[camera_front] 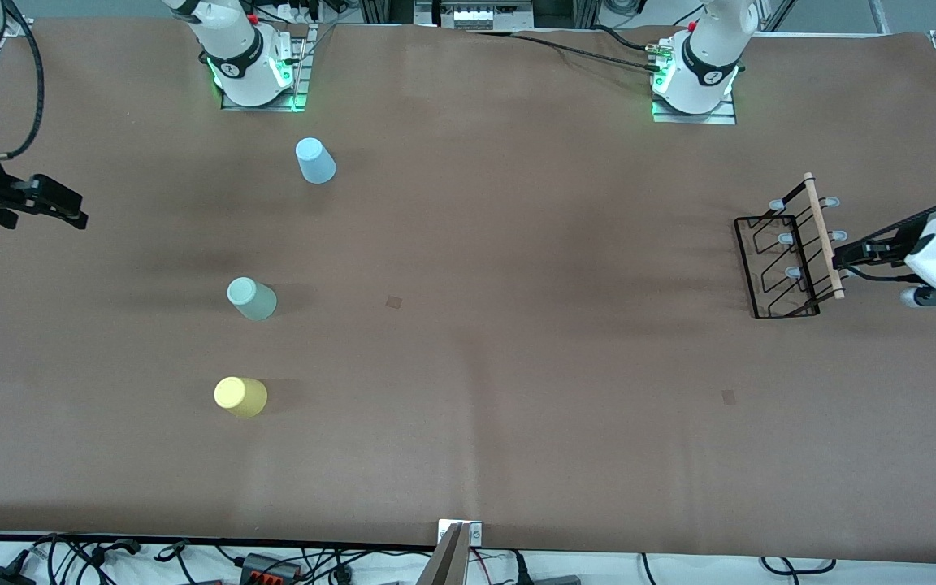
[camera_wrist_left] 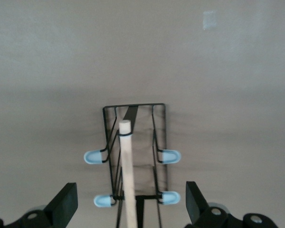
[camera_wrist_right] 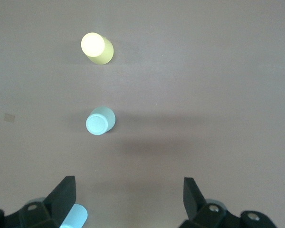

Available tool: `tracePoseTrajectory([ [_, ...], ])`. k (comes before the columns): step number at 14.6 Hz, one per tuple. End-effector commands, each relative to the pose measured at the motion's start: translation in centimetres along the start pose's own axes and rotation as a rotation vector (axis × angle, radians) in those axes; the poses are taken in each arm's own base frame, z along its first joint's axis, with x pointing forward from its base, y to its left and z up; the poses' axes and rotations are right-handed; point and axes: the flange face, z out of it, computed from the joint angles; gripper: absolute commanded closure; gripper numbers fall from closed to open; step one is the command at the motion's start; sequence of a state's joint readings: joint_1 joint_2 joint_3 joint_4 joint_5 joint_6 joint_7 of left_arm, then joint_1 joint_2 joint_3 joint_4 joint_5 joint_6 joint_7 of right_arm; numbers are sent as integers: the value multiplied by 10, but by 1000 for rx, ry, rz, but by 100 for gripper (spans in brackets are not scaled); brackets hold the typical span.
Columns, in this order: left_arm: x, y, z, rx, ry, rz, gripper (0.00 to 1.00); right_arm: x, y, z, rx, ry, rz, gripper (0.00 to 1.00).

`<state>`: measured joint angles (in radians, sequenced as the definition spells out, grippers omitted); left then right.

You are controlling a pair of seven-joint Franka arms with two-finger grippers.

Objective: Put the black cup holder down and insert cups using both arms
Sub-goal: 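Reach the left gripper to the holder handle while the right gripper approaches the teal cup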

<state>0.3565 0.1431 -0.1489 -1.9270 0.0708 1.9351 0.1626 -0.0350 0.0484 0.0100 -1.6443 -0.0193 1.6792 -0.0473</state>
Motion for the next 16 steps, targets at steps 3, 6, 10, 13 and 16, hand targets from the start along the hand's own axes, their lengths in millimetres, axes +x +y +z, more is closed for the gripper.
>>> tracePoseTrajectory([
  [3,-46,-15,37,10,-6,69,0,4,-9,-1,6,11,-14,0],
  [6,-65,-11,48,13,-16,66,0,17,-23,29,14,-33,-36,0],
  [10,-75,-8,56,13,-24,66,1,21,-38,51,11,-85,-65,0],
  [13,-78,-7,64,10,-31,67,4,26,-39,61,7,-93,-68,0],
  [16,-80,-6,71,6,-32,67,7,36,-32,91,15,-142,-53,0],
])
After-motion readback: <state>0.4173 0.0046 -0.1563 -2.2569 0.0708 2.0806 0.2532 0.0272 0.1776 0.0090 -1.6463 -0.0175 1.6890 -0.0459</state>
